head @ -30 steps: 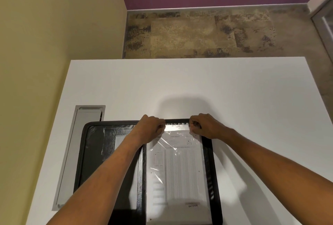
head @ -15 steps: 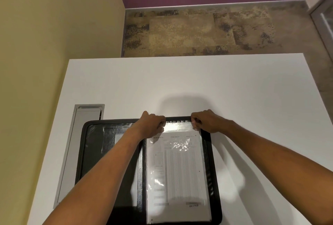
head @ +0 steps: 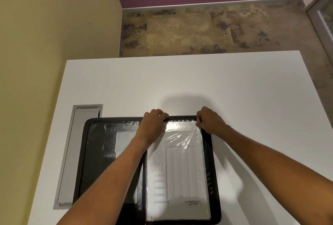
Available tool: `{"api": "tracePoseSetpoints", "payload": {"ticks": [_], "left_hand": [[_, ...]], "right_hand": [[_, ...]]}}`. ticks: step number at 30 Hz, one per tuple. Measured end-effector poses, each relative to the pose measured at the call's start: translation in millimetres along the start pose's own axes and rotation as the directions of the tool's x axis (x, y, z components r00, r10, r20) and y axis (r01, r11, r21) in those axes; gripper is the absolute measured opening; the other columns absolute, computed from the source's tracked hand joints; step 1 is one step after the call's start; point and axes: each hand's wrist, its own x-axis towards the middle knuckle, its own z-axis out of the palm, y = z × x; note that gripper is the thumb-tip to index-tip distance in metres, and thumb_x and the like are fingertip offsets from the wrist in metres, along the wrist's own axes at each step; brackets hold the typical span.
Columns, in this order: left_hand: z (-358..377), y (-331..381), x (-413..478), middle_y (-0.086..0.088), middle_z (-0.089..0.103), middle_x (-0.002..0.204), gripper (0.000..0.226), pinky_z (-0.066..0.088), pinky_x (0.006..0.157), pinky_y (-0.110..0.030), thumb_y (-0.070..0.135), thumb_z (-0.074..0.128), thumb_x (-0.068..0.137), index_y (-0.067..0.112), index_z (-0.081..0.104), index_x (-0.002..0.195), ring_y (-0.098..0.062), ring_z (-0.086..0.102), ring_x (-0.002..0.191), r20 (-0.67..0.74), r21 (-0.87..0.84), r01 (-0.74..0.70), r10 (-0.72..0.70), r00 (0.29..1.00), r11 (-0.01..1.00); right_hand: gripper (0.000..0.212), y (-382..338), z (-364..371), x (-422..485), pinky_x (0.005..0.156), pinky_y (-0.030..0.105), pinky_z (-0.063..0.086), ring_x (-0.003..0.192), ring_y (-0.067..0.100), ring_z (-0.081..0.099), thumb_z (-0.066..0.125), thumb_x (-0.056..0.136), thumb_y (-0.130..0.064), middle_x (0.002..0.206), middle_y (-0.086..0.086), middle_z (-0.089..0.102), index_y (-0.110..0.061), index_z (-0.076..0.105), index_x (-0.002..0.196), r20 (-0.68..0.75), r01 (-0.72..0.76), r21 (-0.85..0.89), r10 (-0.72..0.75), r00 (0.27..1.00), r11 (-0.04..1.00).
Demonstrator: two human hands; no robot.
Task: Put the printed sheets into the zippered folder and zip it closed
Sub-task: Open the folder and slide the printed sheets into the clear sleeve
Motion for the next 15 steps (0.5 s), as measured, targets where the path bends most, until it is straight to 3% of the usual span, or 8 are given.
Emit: {"api": "tracePoseSetpoints", "payload": {"ticks": [2,4,7,10,15], "left_hand": [[2,4,-7,0.002,0.067,0.113,0.020,0.052,0.082,-0.041,0.029,0.069,0.095,0.024,0.071,0.115,-0.021,0.061,0.100,-0.043,-0.032,-0.052,0.051,0.998,0.998],[-1,8,-17,0.003,0.062,0.130,0.036,0.051,0.096,-0.041,0.035,0.074,0.091,0.026,0.067,0.126,-0.021,0.057,0.118,0.074,-0.074,-0.145,0.151,0.986,0.987],[-4,11,-33,0.007,0.025,0.168,0.084,0.024,0.126,-0.036,0.047,0.080,0.083,0.035,0.039,0.155,-0.015,0.019,0.155,0.350,-0.113,-0.167,0.196,0.916,0.980],[6,19,-38,0.006,-0.014,0.172,0.104,-0.006,0.127,-0.040,0.065,0.069,0.085,0.042,0.004,0.163,-0.017,-0.019,0.157,0.458,-0.003,-0.280,0.251,0.853,0.960],[36,34,-47,-0.003,-0.028,0.169,0.102,-0.005,0.125,-0.062,0.081,0.044,0.089,0.040,-0.014,0.161,-0.026,-0.031,0.153,0.441,0.182,-0.324,0.217,0.871,0.929]], "right_hand": [[0.040,0,3,-3,0.077,0.039,0.058,0.078,0.021,0.069,0.078,0.087,-0.006,0.092,-0.001,0.055,-0.023,0.052,0.062,-0.021,-0.028,0.022,0.028,0.999,0.999],[0.038,-1,6,-5,0.077,0.039,0.058,0.078,0.019,0.070,0.074,0.088,0.000,0.094,0.000,0.054,-0.022,0.053,0.065,-0.029,-0.028,0.040,0.029,0.999,0.999],[0.028,-2,8,-7,0.075,0.043,0.058,0.081,0.024,0.067,0.057,0.090,0.006,0.097,0.003,0.055,-0.017,0.056,0.074,-0.014,-0.052,0.065,0.053,0.998,0.996],[0.022,1,10,-16,0.071,0.043,0.055,0.077,0.028,0.059,0.050,0.088,0.005,0.094,0.004,0.052,-0.016,0.054,0.080,-0.091,-0.029,0.055,0.034,0.995,0.998],[0.020,-4,28,-49,0.077,0.041,0.053,0.094,0.024,0.058,0.058,0.090,-0.002,0.106,0.003,0.059,-0.015,0.062,0.106,-0.329,-0.033,-0.067,0.009,0.944,0.997]]}}
